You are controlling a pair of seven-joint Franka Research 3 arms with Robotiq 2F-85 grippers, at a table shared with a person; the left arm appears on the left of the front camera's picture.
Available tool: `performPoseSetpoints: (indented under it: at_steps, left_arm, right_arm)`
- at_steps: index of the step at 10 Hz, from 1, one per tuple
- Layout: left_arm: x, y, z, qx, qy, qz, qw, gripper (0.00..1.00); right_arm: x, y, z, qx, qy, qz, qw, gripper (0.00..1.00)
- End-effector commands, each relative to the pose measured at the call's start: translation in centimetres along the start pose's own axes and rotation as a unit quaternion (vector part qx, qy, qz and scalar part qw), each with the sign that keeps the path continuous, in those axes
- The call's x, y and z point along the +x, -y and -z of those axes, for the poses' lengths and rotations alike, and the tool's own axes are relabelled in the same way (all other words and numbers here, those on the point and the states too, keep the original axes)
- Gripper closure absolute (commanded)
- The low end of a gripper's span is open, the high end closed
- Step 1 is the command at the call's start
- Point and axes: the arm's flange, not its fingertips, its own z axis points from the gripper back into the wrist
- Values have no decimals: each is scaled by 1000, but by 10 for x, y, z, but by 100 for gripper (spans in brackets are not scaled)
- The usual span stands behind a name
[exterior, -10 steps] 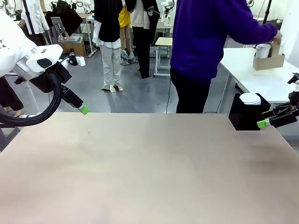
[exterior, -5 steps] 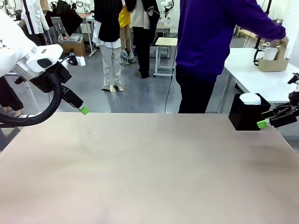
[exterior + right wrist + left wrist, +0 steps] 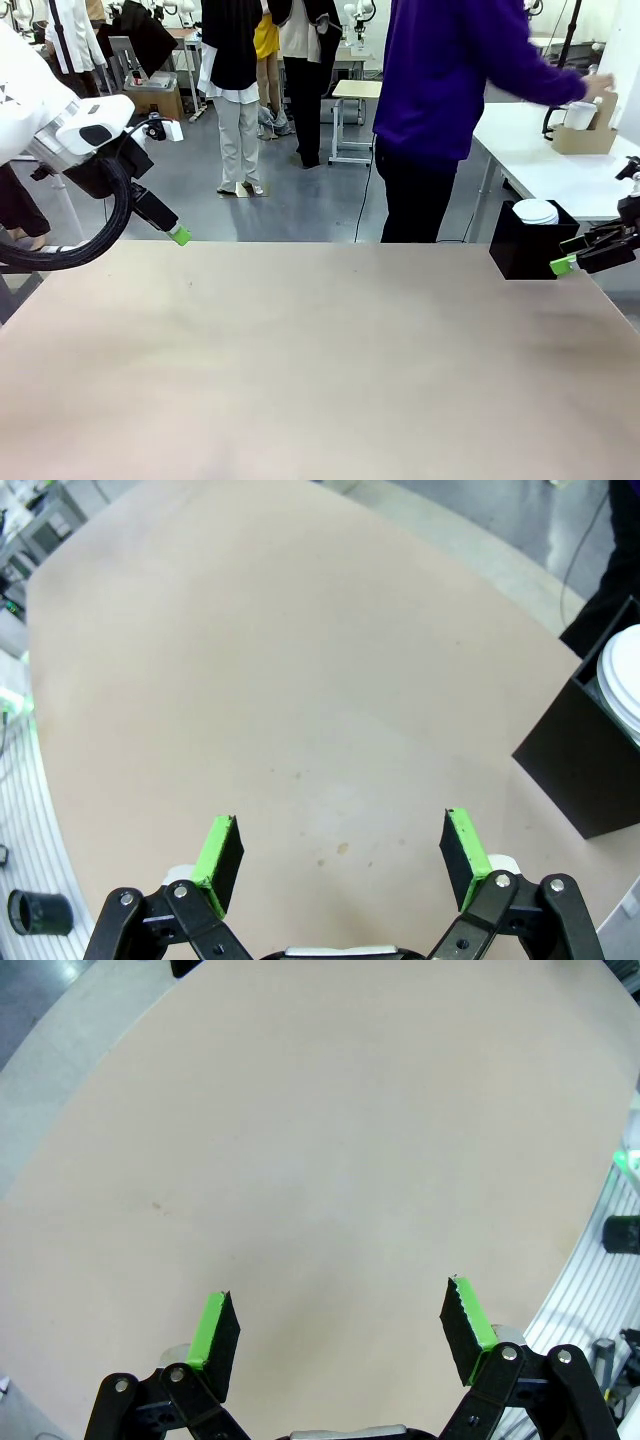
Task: Pour a drink into a cup and package it in a carrier.
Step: Insert the held 600 ml Paper Cup into the Cup Carrier.
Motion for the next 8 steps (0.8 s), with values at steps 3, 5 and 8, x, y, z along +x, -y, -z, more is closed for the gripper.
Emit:
performPoseSetpoints:
  at_steps: [3, 5, 8]
  left_arm:
    - [-1, 0, -1, 4, -5, 1, 1000, 0]
    - [-1, 0, -1, 4, -5, 1, 1000, 0]
    - [-1, 0, -1, 4, -5, 1, 1000, 0]
  right_arm:
    - [-1, 0, -2, 3, 1, -6, 1000, 0]
    - [-1, 0, -2, 3, 1, -6, 1000, 0]
    - [-1, 0, -2, 3, 1, -6, 1000, 0]
